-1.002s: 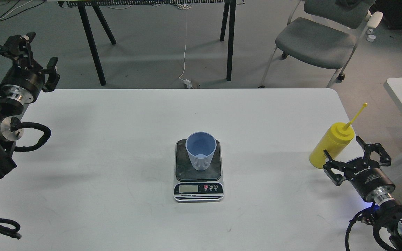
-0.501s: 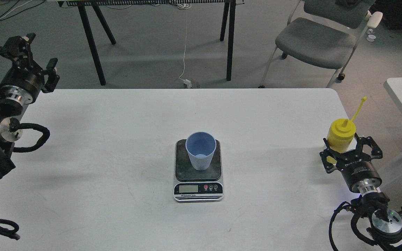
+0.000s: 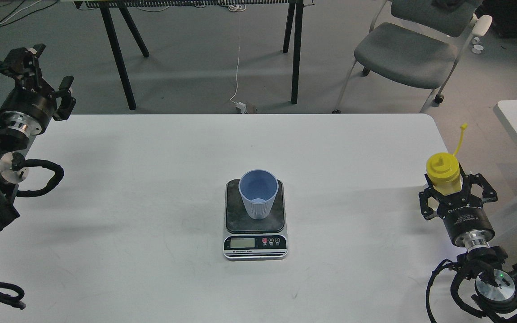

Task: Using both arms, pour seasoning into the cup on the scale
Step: 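Grasp the yellow bottle with the right gripper and lift it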

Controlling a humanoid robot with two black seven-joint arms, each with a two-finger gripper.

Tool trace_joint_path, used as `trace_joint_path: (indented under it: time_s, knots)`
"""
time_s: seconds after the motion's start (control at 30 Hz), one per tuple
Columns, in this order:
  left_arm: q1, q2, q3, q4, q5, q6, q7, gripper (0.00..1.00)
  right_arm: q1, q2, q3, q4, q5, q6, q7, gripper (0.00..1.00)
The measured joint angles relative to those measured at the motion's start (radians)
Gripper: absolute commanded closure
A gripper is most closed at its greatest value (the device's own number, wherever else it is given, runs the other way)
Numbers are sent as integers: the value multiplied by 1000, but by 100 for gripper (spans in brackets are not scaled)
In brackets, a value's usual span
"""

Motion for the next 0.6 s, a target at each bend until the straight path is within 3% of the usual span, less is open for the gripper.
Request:
trace_joint_path:
  time_s: [0.23,0.47,0.6]
  knots:
    - [2,-1,-1,0,0,0,0,13,32,-22,4,34,-177,0,30,57]
    - [-2,13,-2,-1,-1,0,0,13,153,-80,20,133,-474,0,53,58]
    - [-5,13,-2,-2,-2,0,0,13,247,-128,-47,240,-809,0,35,58]
